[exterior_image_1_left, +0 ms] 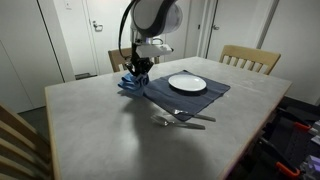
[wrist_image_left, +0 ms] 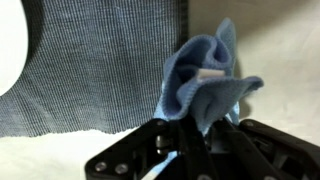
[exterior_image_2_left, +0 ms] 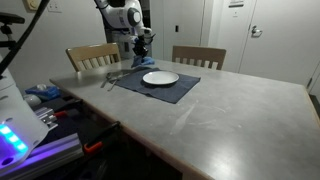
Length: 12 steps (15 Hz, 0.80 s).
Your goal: Use the blue cloth to wipe the plate
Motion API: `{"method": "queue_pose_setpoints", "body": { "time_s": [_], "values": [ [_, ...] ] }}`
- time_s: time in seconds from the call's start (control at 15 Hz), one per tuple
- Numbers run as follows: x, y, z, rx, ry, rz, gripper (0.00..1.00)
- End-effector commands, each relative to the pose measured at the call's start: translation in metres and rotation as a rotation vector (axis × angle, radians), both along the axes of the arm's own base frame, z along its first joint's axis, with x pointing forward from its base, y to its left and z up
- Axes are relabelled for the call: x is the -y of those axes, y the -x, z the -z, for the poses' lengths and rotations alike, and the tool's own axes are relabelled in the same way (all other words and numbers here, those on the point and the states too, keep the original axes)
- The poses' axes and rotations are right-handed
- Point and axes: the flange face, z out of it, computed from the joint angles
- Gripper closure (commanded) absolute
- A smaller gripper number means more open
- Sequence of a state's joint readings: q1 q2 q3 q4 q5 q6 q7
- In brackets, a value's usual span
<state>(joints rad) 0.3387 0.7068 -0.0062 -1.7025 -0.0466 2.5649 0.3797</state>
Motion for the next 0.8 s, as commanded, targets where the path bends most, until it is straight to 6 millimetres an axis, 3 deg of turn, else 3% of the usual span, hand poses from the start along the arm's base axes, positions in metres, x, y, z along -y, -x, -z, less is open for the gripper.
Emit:
{"method": "queue_pose_setpoints", "body": {
  "time_s": [0.0,0.4,0.73],
  "values": [
    [0.012,0.003,-0.033,-0.027,-0.016,-0.009,0.97],
    [0.025,0.013,-0.071,-0.023,-0.085,-0.058,0.97],
    [0.062,0.020,-0.065,0.045,-0.078,-0.112,0.97]
  ]
}}
